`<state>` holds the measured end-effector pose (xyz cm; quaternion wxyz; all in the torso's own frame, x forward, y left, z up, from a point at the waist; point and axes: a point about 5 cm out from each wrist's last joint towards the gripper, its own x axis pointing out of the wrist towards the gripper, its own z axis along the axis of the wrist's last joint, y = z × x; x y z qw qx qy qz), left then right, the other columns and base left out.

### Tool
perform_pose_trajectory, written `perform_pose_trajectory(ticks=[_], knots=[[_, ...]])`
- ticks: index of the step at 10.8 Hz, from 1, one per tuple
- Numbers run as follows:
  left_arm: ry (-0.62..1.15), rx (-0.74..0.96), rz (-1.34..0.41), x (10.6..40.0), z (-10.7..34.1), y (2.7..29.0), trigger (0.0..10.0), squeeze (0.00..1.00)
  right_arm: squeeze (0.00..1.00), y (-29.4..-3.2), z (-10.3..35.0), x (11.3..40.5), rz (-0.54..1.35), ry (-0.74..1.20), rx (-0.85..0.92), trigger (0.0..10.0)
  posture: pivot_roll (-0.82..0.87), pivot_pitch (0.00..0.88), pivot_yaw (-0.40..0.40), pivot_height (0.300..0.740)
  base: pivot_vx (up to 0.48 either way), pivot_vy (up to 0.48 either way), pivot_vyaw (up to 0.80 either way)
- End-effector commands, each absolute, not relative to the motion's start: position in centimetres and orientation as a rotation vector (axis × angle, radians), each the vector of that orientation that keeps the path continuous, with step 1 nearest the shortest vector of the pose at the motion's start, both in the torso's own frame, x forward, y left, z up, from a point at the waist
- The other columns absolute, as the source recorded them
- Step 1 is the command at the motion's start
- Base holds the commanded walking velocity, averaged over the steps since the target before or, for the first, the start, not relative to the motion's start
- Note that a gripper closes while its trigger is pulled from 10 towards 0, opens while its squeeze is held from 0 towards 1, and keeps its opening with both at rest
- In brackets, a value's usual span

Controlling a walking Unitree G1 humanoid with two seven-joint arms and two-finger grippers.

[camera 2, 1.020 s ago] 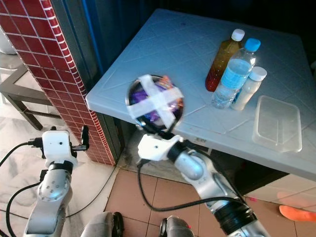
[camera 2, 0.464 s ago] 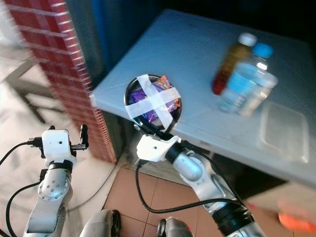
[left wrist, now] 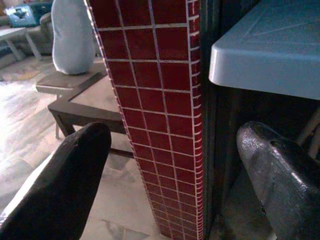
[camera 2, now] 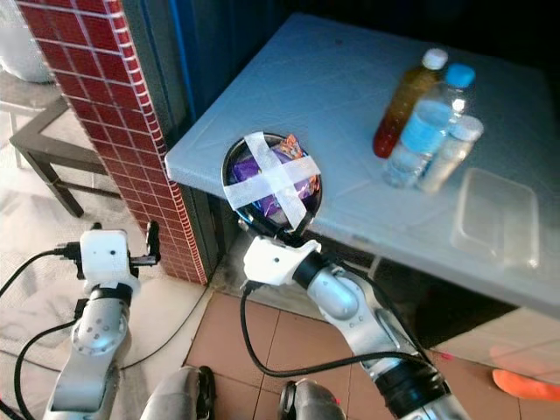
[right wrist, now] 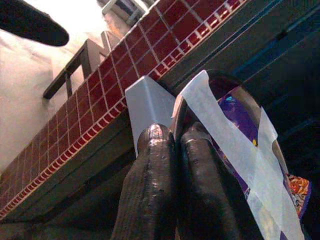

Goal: Restocking fridge

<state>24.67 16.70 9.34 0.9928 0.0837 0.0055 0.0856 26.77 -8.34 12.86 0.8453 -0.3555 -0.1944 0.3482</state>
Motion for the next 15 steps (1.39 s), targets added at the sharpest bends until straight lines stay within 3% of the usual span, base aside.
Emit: perform_pose_trajectory(ticks=[1,8,15], knots=[[0.013,0.171,0.169,24.7,9.3,16.7,10.0,0.00,0.00,-8.7,13.4,27.0,0.712,-0.430,-0.742,10.0,0.00,0.088,-0.021,0.740,-0.371,0.000,0.00],[0.014,0.180,0.133,24.8,9.2,16.3,10.0,0.00,0.00,-8.6,13.1,27.1,0.706,-0.425,-0.733,10.0,0.01,0.082,-0.014,0.740,-0.207,0.000,0.00],[0.117,0.130,0.135,24.1,7.6,16.8,10.0,0.00,0.00,-8.2,12.6,26.8,0.716,-0.420,-0.739,10.0,0.01,0.070,-0.021,0.740,0.000,0.000,0.80]])
